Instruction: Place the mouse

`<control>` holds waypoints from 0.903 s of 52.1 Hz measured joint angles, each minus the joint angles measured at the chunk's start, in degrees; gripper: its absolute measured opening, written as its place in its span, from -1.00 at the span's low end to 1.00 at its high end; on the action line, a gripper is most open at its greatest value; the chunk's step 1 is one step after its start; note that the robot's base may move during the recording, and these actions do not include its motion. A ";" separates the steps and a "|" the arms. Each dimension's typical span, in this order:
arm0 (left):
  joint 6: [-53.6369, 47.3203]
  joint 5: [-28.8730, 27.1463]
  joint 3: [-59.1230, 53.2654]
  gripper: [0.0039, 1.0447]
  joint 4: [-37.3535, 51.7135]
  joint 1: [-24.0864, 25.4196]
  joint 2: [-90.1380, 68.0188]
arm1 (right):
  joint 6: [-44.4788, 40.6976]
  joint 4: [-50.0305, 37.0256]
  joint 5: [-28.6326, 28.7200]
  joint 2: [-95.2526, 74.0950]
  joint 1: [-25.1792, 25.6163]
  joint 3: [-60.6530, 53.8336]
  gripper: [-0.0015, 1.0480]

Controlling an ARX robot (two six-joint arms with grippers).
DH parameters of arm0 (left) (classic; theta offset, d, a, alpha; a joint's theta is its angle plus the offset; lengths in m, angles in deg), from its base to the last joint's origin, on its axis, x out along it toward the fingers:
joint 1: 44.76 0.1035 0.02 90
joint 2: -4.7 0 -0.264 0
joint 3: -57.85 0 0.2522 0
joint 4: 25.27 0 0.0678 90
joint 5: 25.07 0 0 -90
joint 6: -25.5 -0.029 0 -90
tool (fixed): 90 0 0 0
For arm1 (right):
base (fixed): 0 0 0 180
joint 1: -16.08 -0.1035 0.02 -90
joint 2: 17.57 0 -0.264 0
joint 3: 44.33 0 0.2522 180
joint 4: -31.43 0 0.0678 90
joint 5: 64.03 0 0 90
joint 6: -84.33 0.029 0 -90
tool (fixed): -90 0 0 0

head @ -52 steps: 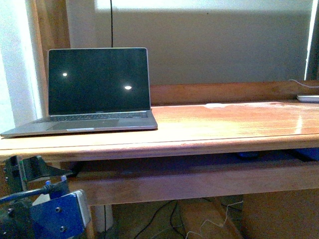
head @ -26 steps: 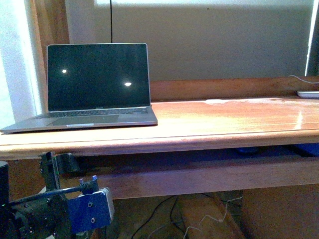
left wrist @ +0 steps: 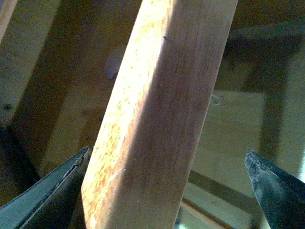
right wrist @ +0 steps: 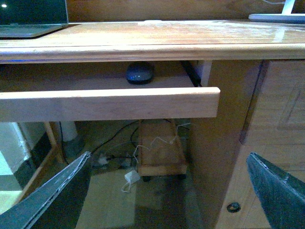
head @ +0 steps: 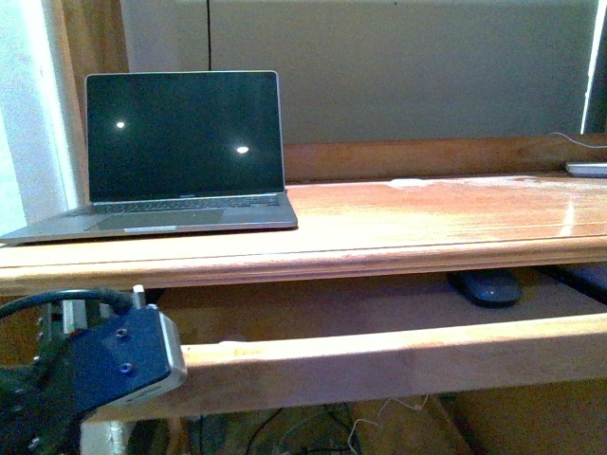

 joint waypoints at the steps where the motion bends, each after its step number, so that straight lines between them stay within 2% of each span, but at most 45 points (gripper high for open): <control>1: 1.31 0.98 -0.81 0.86 -1.62 0.11 1.40 | 0.00 0.00 0.02 0.00 0.00 0.00 0.86; 5: 7.10 5.64 -4.46 0.86 -5.29 0.35 7.06 | -0.02 0.00 0.02 0.00 0.00 0.00 0.86; 10: 22.60 9.73 -9.31 0.86 -5.35 0.33 15.17 | 0.00 0.00 0.02 0.00 0.00 0.00 0.86; 13: 33.66 9.70 -11.52 0.86 -3.63 0.24 19.32 | 0.00 0.00 0.00 0.00 0.00 0.00 0.86; 14: 34.64 9.51 -11.89 0.86 -3.37 0.26 20.02 | 0.00 0.00 0.00 0.00 0.00 0.00 0.86; 21: 62.88 7.26 -15.52 0.86 0.87 0.92 32.70 | -0.02 0.00 0.02 0.00 0.00 0.00 0.86; 23: 69.57 4.81 -16.41 0.85 0.70 1.09 38.16 | 0.00 0.00 0.02 0.00 0.00 0.00 0.86; 25: 69.96 -5.73 -18.56 0.73 3.58 -0.70 42.80 | -0.02 0.00 0.02 0.00 0.00 0.00 0.86; 26: 69.37 -13.79 -20.35 0.63 4.44 -1.75 46.58 | 0.37 0.50 -1.73 -0.31 -0.52 0.07 0.86; 29: 66.31 -28.15 -24.26 0.40 4.79 -2.36 53.72 | 3.19 4.57 -11.82 -2.34 -4.02 1.27 0.86; 30: 65.96 -31.23 -25.09 0.33 4.92 -2.19 55.06 | 3.74 5.75 -15.06 -3.43 -5.38 1.70 0.86; 34: 64.65 -35.30 -27.71 0.06 5.01 -0.72 58.12 | 5.31 7.74 -17.35 -6.16 -7.21 3.41 0.86; 42: 63.67 -33.05 -32.09 -0.49 4.81 1.09 61.94 | 6.47 -0.81 -14.95 -18.38 -8.33 13.18 0.86; 47: 63.49 -32.28 -33.75 -0.86 4.17 2.36 64.63 | 6.19 -6.29 -11.19 -32.85 -10.99 23.12 0.86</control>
